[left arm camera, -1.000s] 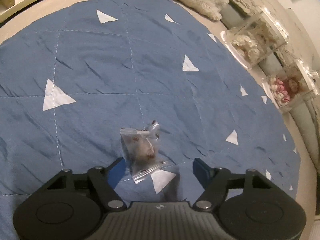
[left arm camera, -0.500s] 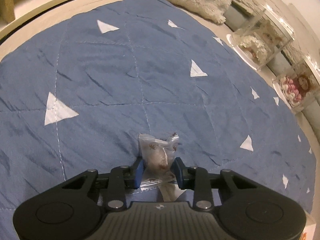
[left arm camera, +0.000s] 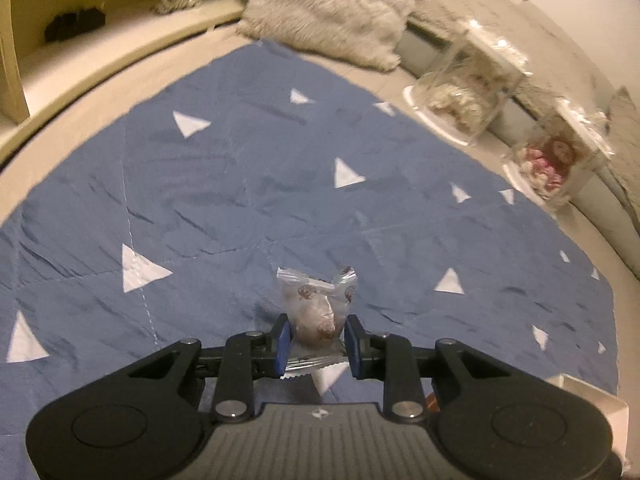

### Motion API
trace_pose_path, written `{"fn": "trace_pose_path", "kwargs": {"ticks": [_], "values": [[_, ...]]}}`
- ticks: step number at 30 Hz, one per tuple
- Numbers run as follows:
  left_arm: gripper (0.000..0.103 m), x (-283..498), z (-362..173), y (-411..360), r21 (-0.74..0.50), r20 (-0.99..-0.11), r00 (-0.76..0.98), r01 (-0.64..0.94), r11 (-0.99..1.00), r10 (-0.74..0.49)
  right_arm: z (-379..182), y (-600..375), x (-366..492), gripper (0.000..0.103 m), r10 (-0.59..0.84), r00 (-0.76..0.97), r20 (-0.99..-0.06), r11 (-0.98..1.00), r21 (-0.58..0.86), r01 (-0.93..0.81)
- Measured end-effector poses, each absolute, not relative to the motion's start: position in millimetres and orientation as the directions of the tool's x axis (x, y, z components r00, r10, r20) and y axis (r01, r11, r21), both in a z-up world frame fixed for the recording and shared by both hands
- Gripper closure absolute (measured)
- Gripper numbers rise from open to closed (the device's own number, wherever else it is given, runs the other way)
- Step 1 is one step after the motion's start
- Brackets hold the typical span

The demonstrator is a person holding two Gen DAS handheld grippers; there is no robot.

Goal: Organize snacks
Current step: 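Grasp the clear wrapped sweet with the left tool while the right tool grasps the brown bar, then carry the clear sweet and brown bar over the white box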

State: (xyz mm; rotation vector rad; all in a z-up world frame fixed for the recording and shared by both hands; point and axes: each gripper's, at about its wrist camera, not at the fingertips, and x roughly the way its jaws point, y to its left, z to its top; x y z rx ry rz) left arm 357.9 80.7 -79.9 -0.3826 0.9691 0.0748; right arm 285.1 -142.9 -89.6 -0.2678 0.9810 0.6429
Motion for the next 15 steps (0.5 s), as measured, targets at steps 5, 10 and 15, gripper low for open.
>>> {"fn": "trace_pose_path", "kwargs": {"ticks": [5, 10, 15], "values": [[0.073, 337, -53, 67, -0.258, -0.796, 0.594, -0.164, 0.952, -0.113, -58, -164, 279, 0.056, 0.370, 0.460, -0.807, 0.835, 0.073, -0.545], [0.073, 312, -31, 54, -0.228, -0.775, 0.619, -0.095, 0.969, -0.122, -33, -180, 265, 0.056, 0.360, 0.505, -0.784, 0.863, 0.073, -0.501], [0.073, 287, -10, 40, -0.171, -0.748, 0.654, -0.026, 0.985, -0.113, -13, -196, 253, 0.056, 0.356, 0.545, -0.759, 0.887, 0.091, -0.453]]}}
